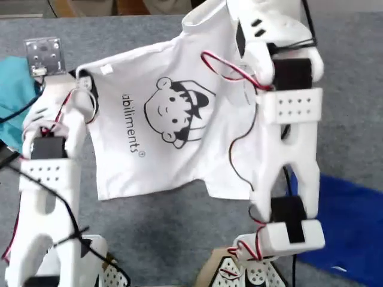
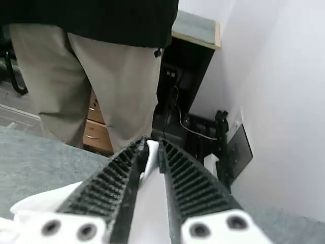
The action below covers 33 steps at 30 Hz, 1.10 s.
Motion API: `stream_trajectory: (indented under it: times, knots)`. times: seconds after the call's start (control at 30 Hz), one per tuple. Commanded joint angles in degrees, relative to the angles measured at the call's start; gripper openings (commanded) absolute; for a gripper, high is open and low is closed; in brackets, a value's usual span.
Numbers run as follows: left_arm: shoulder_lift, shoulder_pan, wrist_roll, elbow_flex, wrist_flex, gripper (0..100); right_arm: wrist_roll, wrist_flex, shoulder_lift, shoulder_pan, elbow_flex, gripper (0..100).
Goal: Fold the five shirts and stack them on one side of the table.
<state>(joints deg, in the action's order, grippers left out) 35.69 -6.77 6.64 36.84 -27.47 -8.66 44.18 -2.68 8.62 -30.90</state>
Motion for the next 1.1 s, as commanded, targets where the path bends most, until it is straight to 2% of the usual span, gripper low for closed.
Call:
stream_trajectory:
  times: [0.0, 0.17, 0.3, 0.53, 0.77, 0.93, 1.07]
  knots:
    - [-6.64, -0.35, 0.18, -2.99, 7.3, 2, 0.35, -3.25, -2.68, -1.1, 0.13, 0.5]
    - [-18.24, -2.11, -0.18, -12.22, 8.26, 2, 0.09, -3.52, -5.58, -1.19, 0.13, 0.5]
    - [-27.56, -5.54, -0.18, -21.36, 6.86, 2, 0.0, -3.16, -8.31, -4.26, 0.22, 0.5]
    - [-38.99, -8.18, 0.09, -39.91, -10.55, 2, -2.29, -2.99, -9.89, -5.49, 1.36, 0.5]
    - [-42.15, -4.84, 0.26, -44.92, -20.13, 2, -2.46, -2.29, -9.54, -4.79, 4.44, 0.5]
    - [-42.07, -4.04, 0.35, -45.89, -26.02, 2, -7.47, 8.62, -9.27, -4.44, 4.26, 0.5]
    - [-42.07, -3.96, 5.54, -49.41, -35.52, 2, -12.92, 22.15, -7.69, -4.44, 2.68, 0.5]
